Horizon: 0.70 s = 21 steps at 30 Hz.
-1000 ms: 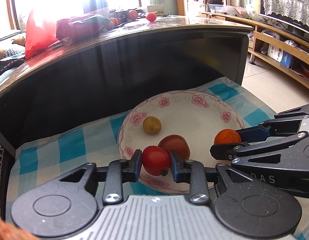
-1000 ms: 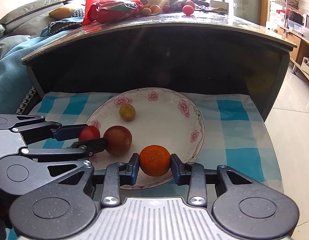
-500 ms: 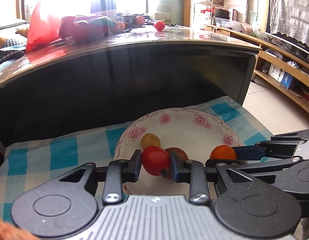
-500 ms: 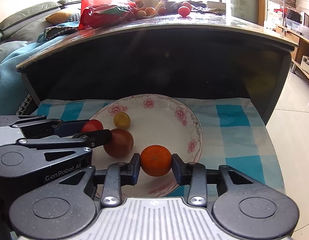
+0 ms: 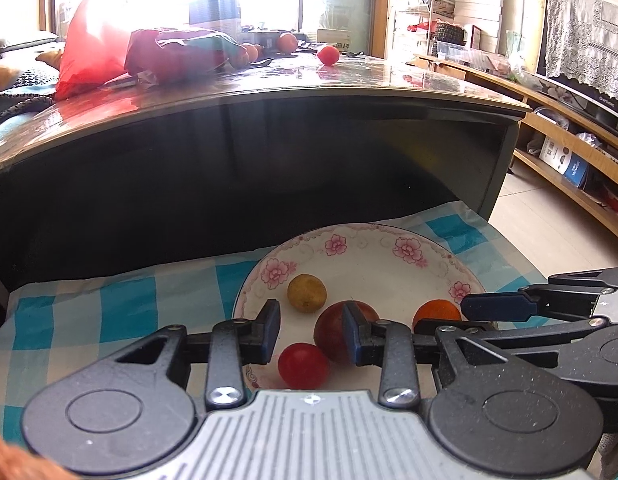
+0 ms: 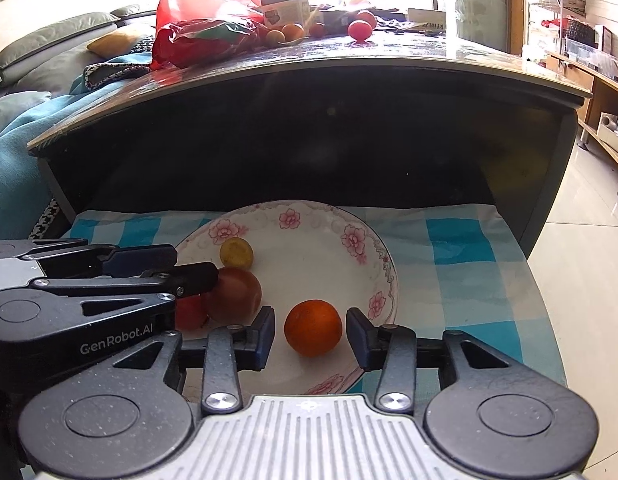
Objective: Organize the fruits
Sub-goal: 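Open the left tool over the bowl while the right tool releases the orange into it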
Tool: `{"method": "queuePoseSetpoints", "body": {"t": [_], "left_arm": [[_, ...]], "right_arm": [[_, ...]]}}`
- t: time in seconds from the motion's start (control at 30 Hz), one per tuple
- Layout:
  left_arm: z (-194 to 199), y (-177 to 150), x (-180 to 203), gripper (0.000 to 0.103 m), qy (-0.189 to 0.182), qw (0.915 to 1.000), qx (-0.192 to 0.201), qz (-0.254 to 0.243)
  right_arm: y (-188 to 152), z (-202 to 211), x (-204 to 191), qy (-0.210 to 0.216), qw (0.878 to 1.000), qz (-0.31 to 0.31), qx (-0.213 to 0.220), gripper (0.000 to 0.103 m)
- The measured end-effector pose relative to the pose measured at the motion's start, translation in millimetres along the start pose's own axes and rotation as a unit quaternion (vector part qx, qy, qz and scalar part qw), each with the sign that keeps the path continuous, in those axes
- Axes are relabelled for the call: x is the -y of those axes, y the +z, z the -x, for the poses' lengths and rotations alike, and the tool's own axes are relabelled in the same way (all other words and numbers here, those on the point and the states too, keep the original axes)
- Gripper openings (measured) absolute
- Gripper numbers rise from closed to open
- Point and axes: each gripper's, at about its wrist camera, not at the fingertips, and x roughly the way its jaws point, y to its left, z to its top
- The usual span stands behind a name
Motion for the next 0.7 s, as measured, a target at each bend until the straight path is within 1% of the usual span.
{"method": "queuePoseSetpoints", "body": {"t": [0.3,0.6,0.7], "left_arm": [[10.9,5.5,1.1,0.042,0.008,0.9999,0.010,0.000],[37.3,14.3,2.9,0.042,0.013,0.9996,0.024,-0.001],[48.6,15.6,5.9,0.042,0.015,0.9995,0.026,-0.009]], "right_arm": [[3.6,6.3,-0.1,0.000,1.000,0.001,0.012,0.039],[11.5,26.8,-5.9,0.006,1.000,0.001,0.031,0.039],[11.6,36.1,-8.0,0.009,0.999,0.001,0.034,0.039]]}}
